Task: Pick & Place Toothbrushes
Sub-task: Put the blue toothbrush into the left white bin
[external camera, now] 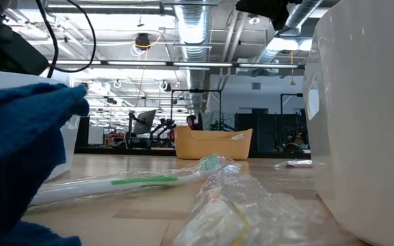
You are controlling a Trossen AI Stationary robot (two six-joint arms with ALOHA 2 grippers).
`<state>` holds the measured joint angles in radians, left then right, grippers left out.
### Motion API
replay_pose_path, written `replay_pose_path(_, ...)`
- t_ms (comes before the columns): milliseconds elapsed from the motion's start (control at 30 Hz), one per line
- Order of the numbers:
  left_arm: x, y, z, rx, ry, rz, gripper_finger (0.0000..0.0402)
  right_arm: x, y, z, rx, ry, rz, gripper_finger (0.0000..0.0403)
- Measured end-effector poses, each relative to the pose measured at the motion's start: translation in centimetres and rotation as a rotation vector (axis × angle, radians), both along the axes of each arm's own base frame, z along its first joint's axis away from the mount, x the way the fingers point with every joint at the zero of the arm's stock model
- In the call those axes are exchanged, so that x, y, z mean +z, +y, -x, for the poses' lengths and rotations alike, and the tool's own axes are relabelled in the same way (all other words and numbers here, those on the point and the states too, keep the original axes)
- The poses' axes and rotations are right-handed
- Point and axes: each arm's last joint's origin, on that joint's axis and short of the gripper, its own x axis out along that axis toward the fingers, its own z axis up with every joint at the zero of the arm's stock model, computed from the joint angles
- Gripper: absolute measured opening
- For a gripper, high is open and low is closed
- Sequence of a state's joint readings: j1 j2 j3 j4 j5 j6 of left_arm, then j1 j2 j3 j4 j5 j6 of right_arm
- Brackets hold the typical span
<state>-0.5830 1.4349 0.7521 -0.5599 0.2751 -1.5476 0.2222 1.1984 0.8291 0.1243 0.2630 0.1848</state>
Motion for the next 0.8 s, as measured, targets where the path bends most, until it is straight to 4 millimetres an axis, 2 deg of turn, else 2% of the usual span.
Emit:
replay_pose_path(300, 0.0, 0.5, -0.3, -0.033, 0.008, 0.040, 0.0151, 0.0, 0.0, 0.0, 0.000, 0.001, 0.000, 0.0209)
replay_pose_path(467, 0.7, 1.1, -0.5, -0.055, 0.020, 0.128, 0.0195, 0.0, 0.0, 0.0, 0.000, 0.001, 0.000, 0.0209)
replay_pose_path(633, 2.2, 2.2, -0.5, -0.023, -0.059, 0.146, 0.0209, 0.0, 0.0, 0.0, 0.000, 0.001, 0.000, 0.0209)
replay_pose_path(800, 4.0, 3.8, -0.5, -0.002, -0.257, 0.014, 0.0197, 0.0, 0.0, 0.0, 0.000, 0.001, 0.000, 0.0209)
